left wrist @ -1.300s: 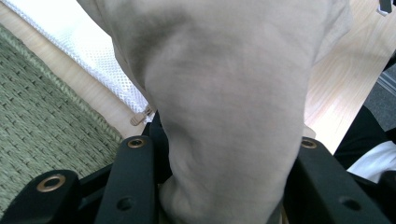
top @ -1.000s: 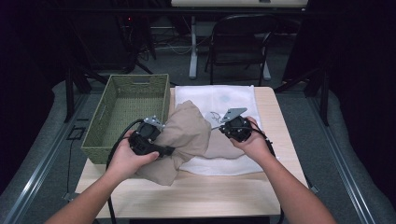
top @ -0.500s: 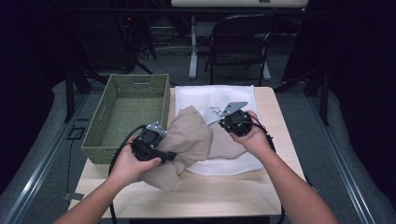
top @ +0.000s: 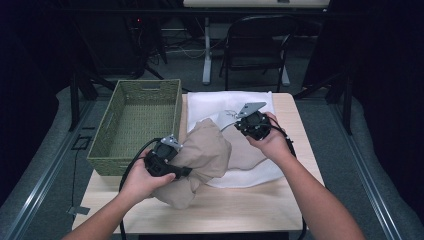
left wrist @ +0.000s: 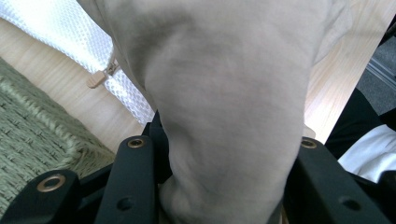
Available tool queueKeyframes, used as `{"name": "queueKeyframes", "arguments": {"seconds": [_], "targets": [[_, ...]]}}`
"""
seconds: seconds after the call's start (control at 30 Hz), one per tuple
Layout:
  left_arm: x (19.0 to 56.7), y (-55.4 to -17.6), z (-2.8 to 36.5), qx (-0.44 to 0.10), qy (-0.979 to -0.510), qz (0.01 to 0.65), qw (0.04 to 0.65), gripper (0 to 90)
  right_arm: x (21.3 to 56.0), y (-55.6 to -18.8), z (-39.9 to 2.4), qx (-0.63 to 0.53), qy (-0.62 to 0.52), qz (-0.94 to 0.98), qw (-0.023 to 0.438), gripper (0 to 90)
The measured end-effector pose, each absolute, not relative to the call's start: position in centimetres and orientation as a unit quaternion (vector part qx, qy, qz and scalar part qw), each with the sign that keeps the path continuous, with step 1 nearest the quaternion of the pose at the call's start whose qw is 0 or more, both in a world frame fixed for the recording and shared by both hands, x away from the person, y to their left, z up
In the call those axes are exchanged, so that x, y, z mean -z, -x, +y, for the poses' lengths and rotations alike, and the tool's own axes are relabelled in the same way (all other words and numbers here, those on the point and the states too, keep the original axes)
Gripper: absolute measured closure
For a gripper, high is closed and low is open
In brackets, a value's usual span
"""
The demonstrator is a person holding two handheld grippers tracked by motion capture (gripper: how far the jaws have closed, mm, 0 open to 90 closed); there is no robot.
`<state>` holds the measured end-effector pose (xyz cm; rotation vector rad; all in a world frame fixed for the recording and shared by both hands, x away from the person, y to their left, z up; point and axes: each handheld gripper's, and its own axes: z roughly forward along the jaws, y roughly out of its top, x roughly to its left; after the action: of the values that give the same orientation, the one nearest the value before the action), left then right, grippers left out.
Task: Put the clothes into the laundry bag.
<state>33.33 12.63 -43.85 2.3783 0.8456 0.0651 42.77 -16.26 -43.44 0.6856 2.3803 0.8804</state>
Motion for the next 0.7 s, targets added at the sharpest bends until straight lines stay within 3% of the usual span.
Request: {"name": "queueKeyframes", "arguments": {"seconds": [0.7], "targets": [[45.0, -33.4, 9.6, -0.015, -0.910, 0.290, 0.297, 60.8, 41.9, -43.2, -16.2, -0.331, -0.257, 0.870, 0.262, 86.7]]}}
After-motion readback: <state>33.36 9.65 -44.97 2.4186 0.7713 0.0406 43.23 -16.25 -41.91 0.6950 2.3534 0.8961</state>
